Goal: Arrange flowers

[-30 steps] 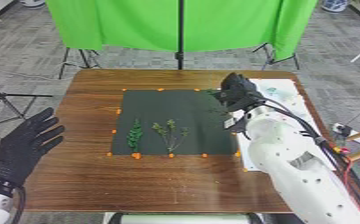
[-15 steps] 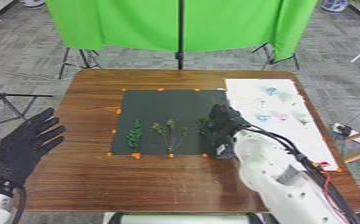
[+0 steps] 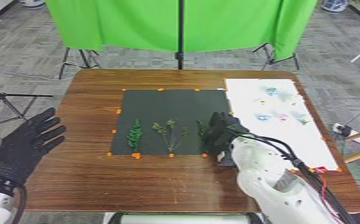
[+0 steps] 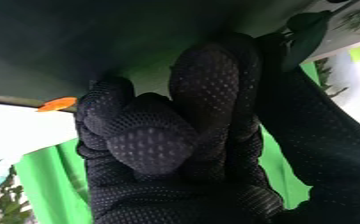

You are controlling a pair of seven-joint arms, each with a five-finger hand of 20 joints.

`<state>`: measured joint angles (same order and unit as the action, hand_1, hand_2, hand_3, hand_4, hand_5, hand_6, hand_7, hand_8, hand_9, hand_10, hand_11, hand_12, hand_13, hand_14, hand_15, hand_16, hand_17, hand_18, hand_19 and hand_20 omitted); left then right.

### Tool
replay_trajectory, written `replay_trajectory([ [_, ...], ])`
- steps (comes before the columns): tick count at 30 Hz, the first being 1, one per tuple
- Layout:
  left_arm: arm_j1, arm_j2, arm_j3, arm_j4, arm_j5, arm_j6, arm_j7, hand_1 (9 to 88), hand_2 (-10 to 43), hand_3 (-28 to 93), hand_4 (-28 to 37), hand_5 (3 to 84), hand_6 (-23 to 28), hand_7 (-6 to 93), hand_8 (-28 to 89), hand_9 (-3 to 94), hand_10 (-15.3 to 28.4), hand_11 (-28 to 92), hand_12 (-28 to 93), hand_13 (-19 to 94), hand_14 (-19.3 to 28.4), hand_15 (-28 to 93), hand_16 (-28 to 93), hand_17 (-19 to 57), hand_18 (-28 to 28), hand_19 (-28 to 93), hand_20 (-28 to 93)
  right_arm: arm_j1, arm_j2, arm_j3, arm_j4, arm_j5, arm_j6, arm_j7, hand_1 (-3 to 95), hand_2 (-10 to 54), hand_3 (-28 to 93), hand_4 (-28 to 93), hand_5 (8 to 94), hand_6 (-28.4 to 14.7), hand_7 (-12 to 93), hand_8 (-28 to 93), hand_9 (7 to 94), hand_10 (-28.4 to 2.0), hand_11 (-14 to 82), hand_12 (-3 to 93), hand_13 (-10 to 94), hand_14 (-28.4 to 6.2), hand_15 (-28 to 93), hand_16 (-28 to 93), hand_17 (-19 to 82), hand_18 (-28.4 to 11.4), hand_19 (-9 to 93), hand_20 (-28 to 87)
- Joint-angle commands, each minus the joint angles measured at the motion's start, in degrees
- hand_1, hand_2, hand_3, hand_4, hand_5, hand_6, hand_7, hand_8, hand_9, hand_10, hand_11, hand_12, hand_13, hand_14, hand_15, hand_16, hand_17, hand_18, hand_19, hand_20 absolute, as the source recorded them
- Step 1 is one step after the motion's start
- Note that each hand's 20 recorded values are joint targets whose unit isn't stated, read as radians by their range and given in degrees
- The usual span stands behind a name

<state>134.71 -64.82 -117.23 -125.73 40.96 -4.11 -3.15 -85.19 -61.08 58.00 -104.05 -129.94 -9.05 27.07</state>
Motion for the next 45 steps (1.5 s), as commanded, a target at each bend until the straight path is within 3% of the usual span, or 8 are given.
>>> replay_trajectory([
  [1, 0.1, -0.39, 0.18, 0.54, 0.12, -0.92, -0.85, 25.7, -2.7, 71, -28.3, 28.0, 3.0, 23.7, -13, 20.8, 10.7, 29, 11, 15, 12.6, 43, -5, -10.9, 19.1, 45, 5, -0.9, -0.5, 0.0, 0.1, 0.3, -0.7, -0.2, 40.6, -7.2, 92, -21, 73.7, -12.4, 73, -15, 93.7, -5.8, 45.5, 25.1, 91, -1.9, 64, 33, 43, -18.9, 86, 36],
  [18, 1.2, -0.93, -0.08, -0.01, 0.12, -0.21, -0.13, 25.7, -2.8, 71, -28.3, 28.1, 3.0, 23.7, -13, 21.0, 10.6, 29, 11, 15, 12.7, 43, -5, -10.8, 19.1, 45, 5, -0.7, 0.6, 2.6, -1.9, -3.6, -1.5, -2.4, 33.6, -9.5, 87, -27, 69.9, -4.4, 71, 2, 93.7, -6.1, 42.9, 29.7, 88, -2.6, 65, 34, 40, -18.9, 85, 36],
  [23, 1.3, -1.09, -0.17, -0.08, 0.16, -0.32, -0.15, 25.9, -2.5, 71, -28.3, 28.1, 3.0, 23.8, -13, 21.0, 10.7, 29, 11, 15, 12.6, 43, -5, -10.8, 19.1, 45, 5, -0.2, 0.5, 3.9, -3.8, -1.9, 0.4, -1.1, 26.6, -9.5, 85, -28, 70.9, -3.4, 75, -24, 93.6, -6.3, 42.4, 30.8, 88, -2.9, 66, 33, 40, -19.4, 85, 36],
  [27, 1.1, -1.25, -0.25, -0.04, 0.21, -0.42, -0.37, 25.9, -2.5, 71, -28.3, 28.1, 2.9, 23.7, -13, 21.0, 10.6, 29, 11, 15, 12.7, 43, -5, -10.8, 19.1, 45, 5, -0.1, 0.8, 6.5, -5.1, -1.4, 2.9, -1.3, 23.1, -9.5, 82, -28, 70.2, -3.8, 75, -25, 93.4, -6.6, 42.3, 31.0, 87, -3.2, 66, 33, 40, -19.8, 85, 36],
  [31, 1.0, -1.10, -0.35, -0.04, 0.14, -0.35, -0.41, 25.9, -2.5, 71, -28.3, 28.1, 2.9, 23.9, -13, 20.9, 10.6, 29, 11, 15, 12.6, 43, -5, -10.8, 19.1, 45, 5, -0.7, 2.9, 12.4, -4.8, -4.3, -0.4, -9.4, 25.6, -9.5, 82, -28, 58.5, -4.5, 72, -27, 77.2, -9.5, 52.2, 34.0, 74, -6.5, 74, 33, 32, -18.1, 81, 37],
  [34, 0.9, -0.56, -0.19, 0.04, -0.07, 0.20, -0.15, 25.9, -2.4, 71, -28.3, 28.1, 2.9, 23.9, -13, 20.9, 10.7, 29, 11, 15, 12.7, 43, -5, -10.9, 19.1, 45, 5, -0.9, 6.4, 13.8, -3.6, -9.3, 1.5, -11.7, 29.8, -9.5, 86, -28, 43.4, -4.0, 53, -28, 49.0, -12.2, 63.9, 35.5, 53, -8.1, 79, 27, 28, -16.6, 80, 38],
  [36, 0.4, -0.40, -0.26, 0.16, 0.09, -0.11, -0.22, 25.9, -2.5, 71, -28.3, 28.1, 2.9, 23.9, -13, 21.0, 10.8, 29, 11, 15, 12.7, 43, -5, -10.9, 19.1, 45, 5, -1.4, 8.7, 14.8, -2.9, -11.9, 2.6, -13.0, 30.5, -9.5, 87, -28, 40.9, -4.2, 42, -26, 43.0, -12.3, 61.1, 31.1, 48, -7.6, 77, 23, 27, -15.9, 80, 37],
  [45, 0.5, 0.10, -0.98, 0.04, -0.14, 0.32, 0.33, 25.8, -2.5, 71, -28.3, 28.2, 3.0, 23.7, -13, 21.0, 10.7, 29, 11, 15, 12.7, 43, -5, -10.9, 19.1, 45, 5, -3.4, 14.8, 15.4, 0.6, -17.9, 2.0, -11.9, 30.0, -9.5, 89, -28, 41.7, -4.3, 26, -20, 40.8, -10.5, 40.2, 18.5, 42, -6.9, 71, 15, 26, -15.1, 80, 35],
])
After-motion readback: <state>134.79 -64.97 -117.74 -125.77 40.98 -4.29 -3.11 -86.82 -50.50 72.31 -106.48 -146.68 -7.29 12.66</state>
